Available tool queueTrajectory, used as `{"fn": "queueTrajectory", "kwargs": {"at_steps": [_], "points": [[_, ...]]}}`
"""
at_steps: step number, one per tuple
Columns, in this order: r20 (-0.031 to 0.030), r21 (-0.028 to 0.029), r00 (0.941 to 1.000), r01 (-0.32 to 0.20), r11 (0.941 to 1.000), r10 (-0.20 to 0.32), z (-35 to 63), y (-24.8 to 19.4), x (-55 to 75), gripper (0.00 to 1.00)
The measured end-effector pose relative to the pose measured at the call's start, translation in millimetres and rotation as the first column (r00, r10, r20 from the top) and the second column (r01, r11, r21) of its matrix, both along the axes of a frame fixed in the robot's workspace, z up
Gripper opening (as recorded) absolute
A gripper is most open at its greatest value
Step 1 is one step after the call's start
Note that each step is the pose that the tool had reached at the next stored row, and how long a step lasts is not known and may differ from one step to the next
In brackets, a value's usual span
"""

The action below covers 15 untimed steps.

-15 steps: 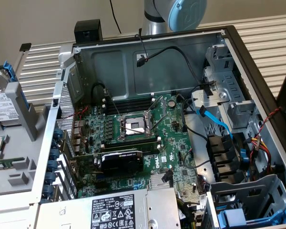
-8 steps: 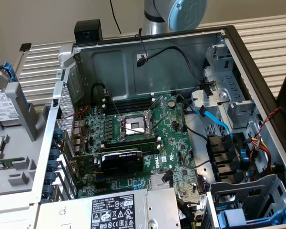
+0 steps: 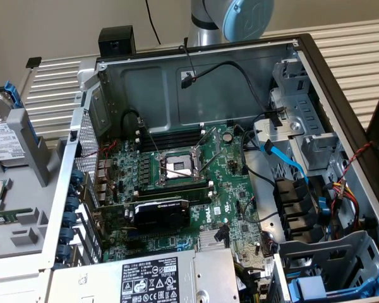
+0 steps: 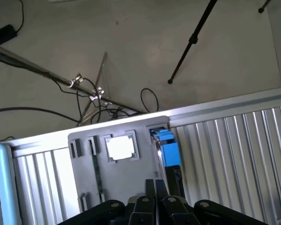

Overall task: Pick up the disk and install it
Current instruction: 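Pick up the disk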

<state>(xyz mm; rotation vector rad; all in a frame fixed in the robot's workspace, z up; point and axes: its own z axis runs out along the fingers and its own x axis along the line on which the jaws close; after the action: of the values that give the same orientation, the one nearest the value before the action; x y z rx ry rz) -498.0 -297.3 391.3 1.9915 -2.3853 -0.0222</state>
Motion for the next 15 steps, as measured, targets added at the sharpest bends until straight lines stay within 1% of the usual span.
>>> {"fn": "queueTrajectory", "kwargs": {"at_steps": [1, 3, 10, 11, 12, 13, 15], "points": [[0.0003, 0.0, 0.9999, -0.017, 0.9999, 0.017, 0.0, 0.0, 0.0, 0.15], [0.0003, 0.0001, 0.9994, -0.034, 0.9994, 0.034, 0.0, 0.0, 0.0, 0.15], [0.0003, 0.0, 0.9994, -0.034, 0.9994, 0.034, 0.0, 0.0, 0.0, 0.15], [0.0002, 0.0, 0.9994, -0.035, 0.9994, 0.035, 0.0, 0.2, 0.0, 0.15], [0.0002, -0.0015, 0.9994, -0.034, 0.9994, 0.034, 0.1, 1.6, -0.1, 0.15], [0.0003, -0.0019, 0.9992, -0.039, 0.9992, 0.039, 0.0, 1.8, -0.1, 0.15], [0.0002, -0.002, 0.9973, -0.074, 0.9973, 0.074, 0.0, 1.7, -0.1, 0.15]]}}
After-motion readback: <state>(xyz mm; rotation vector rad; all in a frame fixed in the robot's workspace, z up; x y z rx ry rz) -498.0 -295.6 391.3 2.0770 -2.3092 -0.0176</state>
